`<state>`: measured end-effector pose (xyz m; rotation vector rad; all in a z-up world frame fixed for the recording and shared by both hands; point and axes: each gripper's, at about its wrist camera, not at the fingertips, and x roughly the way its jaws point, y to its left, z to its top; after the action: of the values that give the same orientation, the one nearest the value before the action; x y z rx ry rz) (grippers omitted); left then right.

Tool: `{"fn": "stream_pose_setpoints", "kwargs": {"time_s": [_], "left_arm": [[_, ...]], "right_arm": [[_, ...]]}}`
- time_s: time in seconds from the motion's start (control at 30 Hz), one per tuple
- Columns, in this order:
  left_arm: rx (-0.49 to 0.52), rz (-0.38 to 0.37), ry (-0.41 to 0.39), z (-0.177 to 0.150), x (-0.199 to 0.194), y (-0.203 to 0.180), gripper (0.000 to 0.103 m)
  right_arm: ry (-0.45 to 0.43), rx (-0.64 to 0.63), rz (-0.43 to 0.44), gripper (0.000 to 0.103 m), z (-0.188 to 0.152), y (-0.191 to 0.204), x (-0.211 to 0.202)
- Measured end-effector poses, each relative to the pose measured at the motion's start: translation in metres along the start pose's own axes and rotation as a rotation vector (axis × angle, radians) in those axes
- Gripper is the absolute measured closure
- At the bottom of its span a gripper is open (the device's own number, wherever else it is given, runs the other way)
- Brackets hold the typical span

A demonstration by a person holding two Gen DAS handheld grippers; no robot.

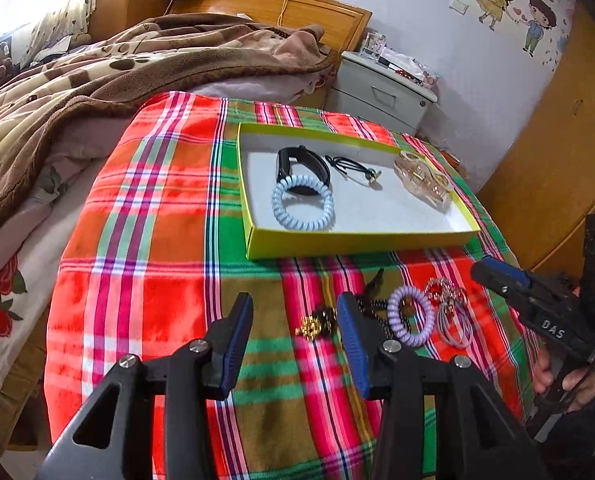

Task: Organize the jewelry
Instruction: 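Withdraw both open tools back toward the remaining jewelry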

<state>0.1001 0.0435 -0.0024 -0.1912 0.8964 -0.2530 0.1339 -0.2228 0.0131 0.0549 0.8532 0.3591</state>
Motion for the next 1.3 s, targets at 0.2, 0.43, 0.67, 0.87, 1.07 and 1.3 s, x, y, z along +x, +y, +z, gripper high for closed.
{"fn": "stream_pose_setpoints", "kwargs": {"time_s": [0.2, 0.43, 0.67, 0.87, 1.07, 1.3], "left_arm": [[0.005, 0.007, 0.020, -0.010, 0.001, 0.001, 0.058], [0.004, 0.009, 0.026, -0.014, 0.000, 0.001, 0.058], [0.001, 0.014, 0.033, -0.015, 0.001, 0.000, 0.058], [0.004, 0.016, 0.039, -0.015, 0.003, -0.002, 0.058], [0.005, 0.017, 0.039, -0.015, 0.003, -0.002, 0.058], [0.006, 0.023, 0.040, -0.016, 0.002, -0.002, 0.058]], "right_arm": [[0.033, -0.132, 0.053, 0.063, -0.001, 0.006, 0.014], [0.107, -0.215, 0.082, 0.057, 0.001, 0.012, 0.031], [0.146, -0.262, 0.074, 0.054, -0.003, 0.017, 0.040], [0.157, -0.274, 0.049, 0.054, -0.001, 0.020, 0.041], [0.145, -0.254, 0.024, 0.061, -0.004, 0.018, 0.038], [0.125, -0.226, 0.014, 0.061, -0.005, 0.016, 0.037]]}}
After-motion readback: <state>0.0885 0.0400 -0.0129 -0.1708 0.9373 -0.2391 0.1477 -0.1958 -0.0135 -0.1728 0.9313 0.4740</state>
